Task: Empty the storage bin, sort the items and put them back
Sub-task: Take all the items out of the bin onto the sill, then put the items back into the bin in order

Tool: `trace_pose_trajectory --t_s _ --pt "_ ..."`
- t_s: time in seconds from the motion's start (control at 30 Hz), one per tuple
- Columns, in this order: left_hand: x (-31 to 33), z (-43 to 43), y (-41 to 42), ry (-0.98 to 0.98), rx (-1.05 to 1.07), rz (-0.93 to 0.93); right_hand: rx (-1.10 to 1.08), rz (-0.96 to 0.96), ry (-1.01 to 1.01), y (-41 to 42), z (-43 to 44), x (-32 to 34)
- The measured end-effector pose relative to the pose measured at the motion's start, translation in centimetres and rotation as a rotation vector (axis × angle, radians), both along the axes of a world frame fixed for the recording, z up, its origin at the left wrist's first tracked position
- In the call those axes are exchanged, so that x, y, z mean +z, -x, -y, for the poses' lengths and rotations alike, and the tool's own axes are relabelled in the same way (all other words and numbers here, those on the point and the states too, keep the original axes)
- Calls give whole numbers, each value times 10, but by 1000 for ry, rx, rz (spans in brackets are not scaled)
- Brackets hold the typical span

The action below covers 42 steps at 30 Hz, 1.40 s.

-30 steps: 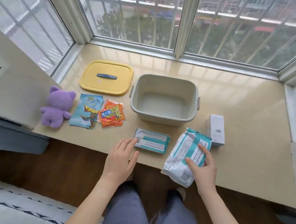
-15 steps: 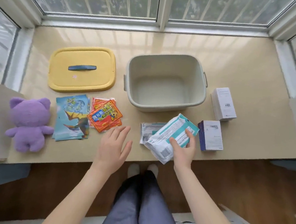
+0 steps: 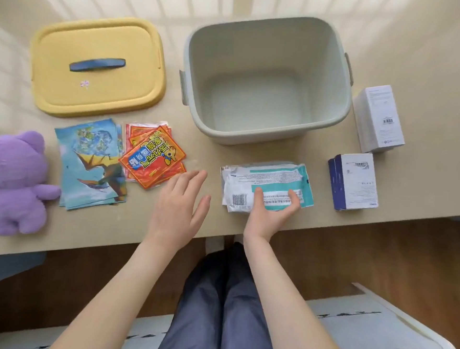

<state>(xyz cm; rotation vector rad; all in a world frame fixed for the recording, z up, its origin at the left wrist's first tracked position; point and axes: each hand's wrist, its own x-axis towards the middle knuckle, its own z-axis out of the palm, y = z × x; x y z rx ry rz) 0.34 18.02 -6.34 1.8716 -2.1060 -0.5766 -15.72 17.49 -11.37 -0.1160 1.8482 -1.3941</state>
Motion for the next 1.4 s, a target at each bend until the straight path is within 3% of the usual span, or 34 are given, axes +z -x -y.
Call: trace_pose_trajectory --t_s 0.3,0.47,0.57,0.77,1.0,1.27,1.4 --pt "5 -9 -3 -17 29 -50 635 -374 -252 36 -33 7" --pt "20 -14 -7 -32 33 -40 960 -804 -374 58 -44 36" --pt "44 -16 -11 -14 38 -40 1051 -937 -292 65 -33 66" --pt "124 -15 -17 105 72 1 1145 -1217 61 73 8 157" --pt "196 -32 -27 241 146 39 1112 -1348 326 67 25 250" --pt "193 -98 -32 249 296 107 1252 -1426 460 63 0 233" --pt "191 -121 -27 195 388 124 1339 -1358 454 51 -4 224"
